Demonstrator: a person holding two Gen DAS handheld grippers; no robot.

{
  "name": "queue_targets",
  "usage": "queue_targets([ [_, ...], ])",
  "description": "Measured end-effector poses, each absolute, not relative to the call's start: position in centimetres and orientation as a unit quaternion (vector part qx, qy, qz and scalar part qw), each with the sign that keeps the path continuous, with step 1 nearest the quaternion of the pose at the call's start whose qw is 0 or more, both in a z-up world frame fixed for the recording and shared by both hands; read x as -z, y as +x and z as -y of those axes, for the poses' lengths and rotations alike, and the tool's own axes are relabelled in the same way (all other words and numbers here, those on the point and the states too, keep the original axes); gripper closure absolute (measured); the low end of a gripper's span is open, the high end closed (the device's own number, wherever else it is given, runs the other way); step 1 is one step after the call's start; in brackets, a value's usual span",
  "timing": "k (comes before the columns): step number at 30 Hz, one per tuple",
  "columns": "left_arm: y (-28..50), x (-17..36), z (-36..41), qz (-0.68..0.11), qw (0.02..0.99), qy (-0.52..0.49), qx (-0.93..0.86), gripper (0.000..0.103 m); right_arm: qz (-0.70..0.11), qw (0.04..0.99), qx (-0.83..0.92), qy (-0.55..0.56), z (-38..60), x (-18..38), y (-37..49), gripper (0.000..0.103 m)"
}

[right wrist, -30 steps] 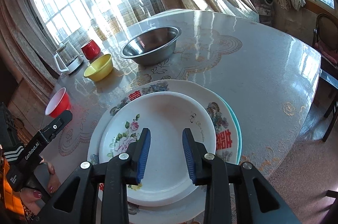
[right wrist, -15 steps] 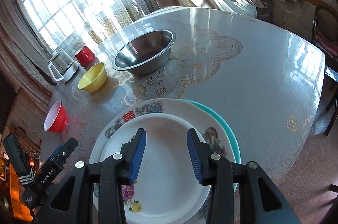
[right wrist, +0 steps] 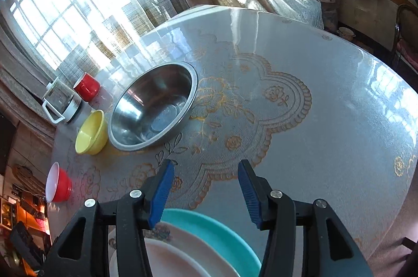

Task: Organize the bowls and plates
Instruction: 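Close the right tool on the steel bowl rim, then lift the steel bowl and carry it beside the plate stack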

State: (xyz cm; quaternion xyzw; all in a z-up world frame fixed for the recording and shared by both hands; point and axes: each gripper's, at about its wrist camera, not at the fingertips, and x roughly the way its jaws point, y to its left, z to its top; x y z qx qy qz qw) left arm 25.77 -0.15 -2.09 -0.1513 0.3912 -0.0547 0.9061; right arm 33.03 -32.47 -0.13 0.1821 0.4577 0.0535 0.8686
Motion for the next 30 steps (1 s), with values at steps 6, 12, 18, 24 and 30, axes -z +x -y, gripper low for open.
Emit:
queue_targets([
  [6,32.4,0.5,1.3,-0.431,0.884,-0.174,0.057,0.005,-0.477,0.85,-0.071,0.213,33.1,1.4,38.3,0.051],
  [12,37.5,0.1,5.1,-0.449,0.877,-0.151,0.082,0.005,-0.494,0.827,-0.097,0.252,33.0,3.4,42.9,0.051],
  [18,41.1,0.9,8.1,-0.463,0.87,-0.139,0.1,0.005,-0.506,0.822,-0.11,0.235,31.7,4.7,44.7,0.052],
  [24,43.1,2.1,9.2,-0.473,0.866,-0.13,0.097,0.019,-0.516,0.814,-0.126,0.234,31.0,5.7,45.0,0.071],
  [30,43.6,3.2,10.0,-0.486,0.859,-0.112,0.114,0.058,-0.507,0.823,-0.14,0.214,30.1,5.3,44.6,0.084],
])
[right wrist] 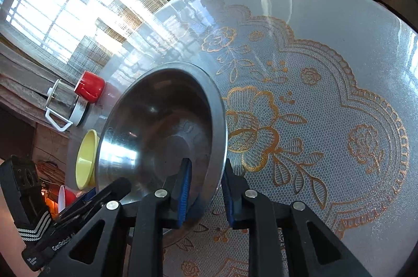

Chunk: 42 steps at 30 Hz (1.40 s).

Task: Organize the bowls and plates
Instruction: 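Lift the steel bowl and carry it beside the plate stack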

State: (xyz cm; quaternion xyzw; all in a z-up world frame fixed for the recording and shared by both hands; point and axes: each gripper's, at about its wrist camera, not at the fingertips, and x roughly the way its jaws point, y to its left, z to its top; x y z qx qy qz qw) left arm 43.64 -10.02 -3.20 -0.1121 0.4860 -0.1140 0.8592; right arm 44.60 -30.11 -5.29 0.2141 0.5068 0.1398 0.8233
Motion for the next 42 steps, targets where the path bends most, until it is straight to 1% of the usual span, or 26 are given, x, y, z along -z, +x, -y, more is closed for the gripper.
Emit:
queue_targets([
  [3,42.8,2.4,11.2,-0.462,0.879,-0.047,0.107,0.072,-0.506,0.832,-0.135,0.183,29.0,4.8,44.4,0.084],
  [5,42.1,2.1,11.3,-0.453,0.885,-0.034,0.104,0.072,-0.508,0.834,-0.132,0.171,28.7,4.4,44.0,0.085],
  [8,41.6,1.9,10.3,-0.455,0.882,-0.057,0.103,0.073,-0.507,0.834,-0.137,0.17,28.5,4.1,43.3,0.085],
  [12,39.7,1.0,9.2,-0.44,0.89,-0.061,0.099,0.073,-0.508,0.832,-0.14,0.173,28.2,3.7,41.9,0.085],
  [27,30.3,-2.9,4.6,-0.365,0.923,-0.096,0.077,0.073,-0.474,0.848,-0.177,0.155,24.1,-0.4,34.6,0.085],
  [33,26.5,-3.3,2.9,-0.339,0.933,-0.103,0.06,0.073,-0.463,0.852,-0.196,0.144,21.9,-1.3,31.7,0.085],
  [42,20.9,-2.5,-0.3,-0.322,0.939,-0.116,0.031,0.073,-0.453,0.851,-0.223,0.143,19.1,-1.0,27.6,0.085],
])
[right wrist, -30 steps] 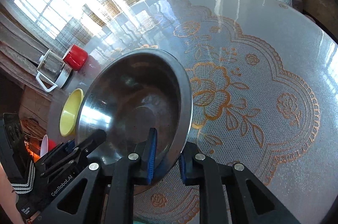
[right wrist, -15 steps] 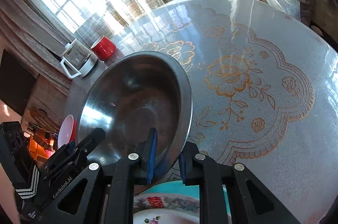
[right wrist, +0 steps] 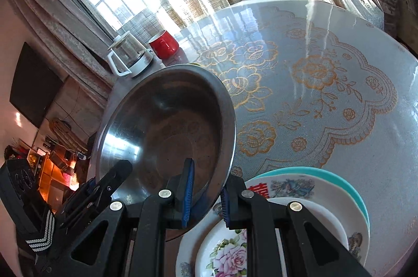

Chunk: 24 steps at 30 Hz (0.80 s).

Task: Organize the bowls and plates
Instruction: 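Lift the steel bowl and carry it beside the plate stack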

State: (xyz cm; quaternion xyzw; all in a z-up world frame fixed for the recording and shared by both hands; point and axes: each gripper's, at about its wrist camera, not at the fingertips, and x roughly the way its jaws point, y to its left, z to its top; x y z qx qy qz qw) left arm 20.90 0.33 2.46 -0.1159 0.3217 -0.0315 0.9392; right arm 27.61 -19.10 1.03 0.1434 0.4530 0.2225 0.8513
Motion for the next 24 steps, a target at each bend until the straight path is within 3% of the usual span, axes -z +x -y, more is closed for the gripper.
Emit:
queue_targets([
  [24,11.8,1.1,-6.6,-0.332,0.932,-0.14,-0.037,0.073,-0.479,0.824,-0.266,0.145,11.7,2.2,22.1,0.084],
])
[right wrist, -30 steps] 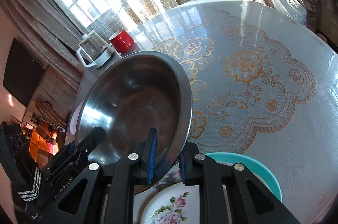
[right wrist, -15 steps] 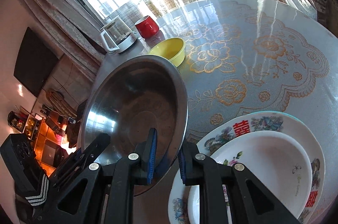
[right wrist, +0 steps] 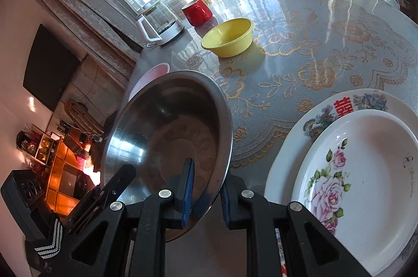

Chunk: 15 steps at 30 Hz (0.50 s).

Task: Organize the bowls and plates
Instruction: 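Lift the steel bowl and carry it beside the plate stack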

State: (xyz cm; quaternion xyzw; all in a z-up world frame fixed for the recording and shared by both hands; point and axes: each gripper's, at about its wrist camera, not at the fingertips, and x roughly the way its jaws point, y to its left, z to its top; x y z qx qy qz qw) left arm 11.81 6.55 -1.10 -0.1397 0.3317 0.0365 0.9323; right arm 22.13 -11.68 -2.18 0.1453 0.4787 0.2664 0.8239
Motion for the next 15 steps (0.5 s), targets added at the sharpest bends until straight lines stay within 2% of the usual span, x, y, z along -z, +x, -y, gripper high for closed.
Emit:
queue_targets([
  [15,11.6,3.0,-7.7,-0.354,0.921,-0.155,-0.049,0.072,-0.498,0.814,-0.261,0.143,10.1,4.0,22.0,0.082],
])
